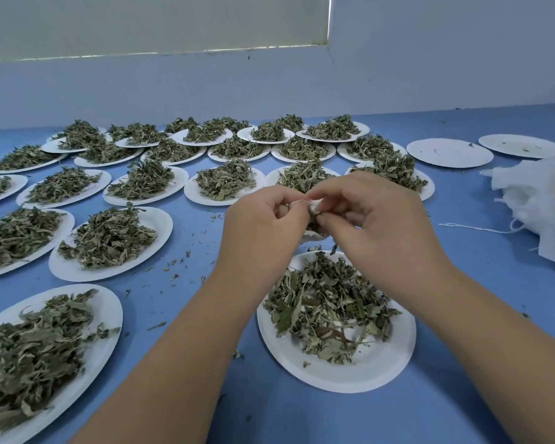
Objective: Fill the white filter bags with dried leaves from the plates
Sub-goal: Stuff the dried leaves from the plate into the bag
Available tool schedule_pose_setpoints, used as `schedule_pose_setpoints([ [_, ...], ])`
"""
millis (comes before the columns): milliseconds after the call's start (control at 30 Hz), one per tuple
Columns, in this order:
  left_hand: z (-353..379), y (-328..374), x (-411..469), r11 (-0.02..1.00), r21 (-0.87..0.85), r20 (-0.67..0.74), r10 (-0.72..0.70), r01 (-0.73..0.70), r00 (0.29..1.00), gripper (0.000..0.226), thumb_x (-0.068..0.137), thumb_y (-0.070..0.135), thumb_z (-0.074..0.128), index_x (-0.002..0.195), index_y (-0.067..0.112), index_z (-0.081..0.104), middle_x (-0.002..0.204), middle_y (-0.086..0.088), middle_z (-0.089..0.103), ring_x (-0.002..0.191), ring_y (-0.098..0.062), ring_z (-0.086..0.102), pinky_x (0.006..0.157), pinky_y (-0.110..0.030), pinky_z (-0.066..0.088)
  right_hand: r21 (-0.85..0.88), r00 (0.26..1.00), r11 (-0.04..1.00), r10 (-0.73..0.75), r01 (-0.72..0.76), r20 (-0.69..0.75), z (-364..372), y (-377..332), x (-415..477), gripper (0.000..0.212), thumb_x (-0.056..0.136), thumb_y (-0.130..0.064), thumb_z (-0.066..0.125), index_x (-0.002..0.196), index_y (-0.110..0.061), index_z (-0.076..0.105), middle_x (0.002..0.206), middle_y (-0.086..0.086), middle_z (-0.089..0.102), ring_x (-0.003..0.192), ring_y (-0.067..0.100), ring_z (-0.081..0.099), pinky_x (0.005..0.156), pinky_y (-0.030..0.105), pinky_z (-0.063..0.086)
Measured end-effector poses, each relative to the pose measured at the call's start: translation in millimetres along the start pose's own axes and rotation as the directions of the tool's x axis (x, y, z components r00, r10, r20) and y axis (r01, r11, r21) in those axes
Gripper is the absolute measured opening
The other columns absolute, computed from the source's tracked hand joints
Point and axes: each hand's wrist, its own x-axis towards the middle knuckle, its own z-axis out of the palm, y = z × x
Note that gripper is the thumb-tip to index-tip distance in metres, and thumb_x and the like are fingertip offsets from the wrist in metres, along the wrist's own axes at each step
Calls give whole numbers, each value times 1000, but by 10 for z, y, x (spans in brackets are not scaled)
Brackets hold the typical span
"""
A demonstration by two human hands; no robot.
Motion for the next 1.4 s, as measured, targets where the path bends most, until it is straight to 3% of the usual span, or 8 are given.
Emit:
schedule_pose_setpoints([
  [167,10,10,-1,999,31,17,13,-14,1000,23,82,8,58,76,25,74,63,-18,60,47,-7,41,44,-12,33,-101,999,995,-5,1,-39,81,-6,-21,26,79,-5,71,95,-25,72,83,-16,65,82,1,61,74,18,52],
  [533,5,28,-7,1000,-23,17,-19,20,1000,17,87,12,63,76,20,73,53,-13,50,42,-5,36,41,-11,30,2,999,1000,20,-20,-45,52,-52,-21,29,82,-2,67,101,-23,71,88,-14,66,85,3,63,74,20,53],
  [633,-2,29,-5,1000,-16,10,-17,17,1000,18,87,13,63,75,23,74,60,-19,56,45,-8,38,42,-14,32,50,999,998,34,-32,-39,36,-69,-32,29,81,-3,68,96,-27,70,86,-17,66,81,-2,62,68,8,47],
  [800,-34,82,-9,985,-160,-60,-69,59,996,19,88,6,62,75,15,73,50,-9,41,35,-3,34,38,-6,33,178,986,979,118,-96,-119,-93,-50,27,24,84,-17,65,89,-41,64,87,-18,66,82,-3,61,69,8,44],
  [900,-59,98,-10,955,-276,-69,-133,109,989,18,89,2,61,76,9,71,50,-4,54,33,-2,44,37,-7,37,211,972,954,227,-211,-53,-132,-19,69,15,80,-39,63,95,-43,61,100,-15,60,85,-3,58,67,11,43],
  [1033,-87,99,5,942,-310,-96,-169,132,981,15,89,3,61,80,7,71,40,12,49,31,-2,45,35,-10,35,133,944,938,303,-319,130,-95,-27,46,56,61,-63,70,110,-49,48,118,-17,49,92,-4,59,74,21,49],
  [1167,-96,66,33,947,-292,-142,-182,135,973,20,88,8,62,74,17,73,44,7,43,37,-7,34,38,-13,31,240,934,904,323,-352,153,-57,-19,35,48,68,-28,81,104,-42,53,105,-15,56,75,8,66,70,34,57],
  [1400,-69,141,-27,956,-288,-112,-93,58,989,20,89,-1,60,75,10,70,55,-16,45,37,-2,44,42,-5,40,321,981,931,191,-175,-18,-77,-12,32,34,75,-2,77,85,-32,64,83,-13,65,70,6,63,70,19,53],
])
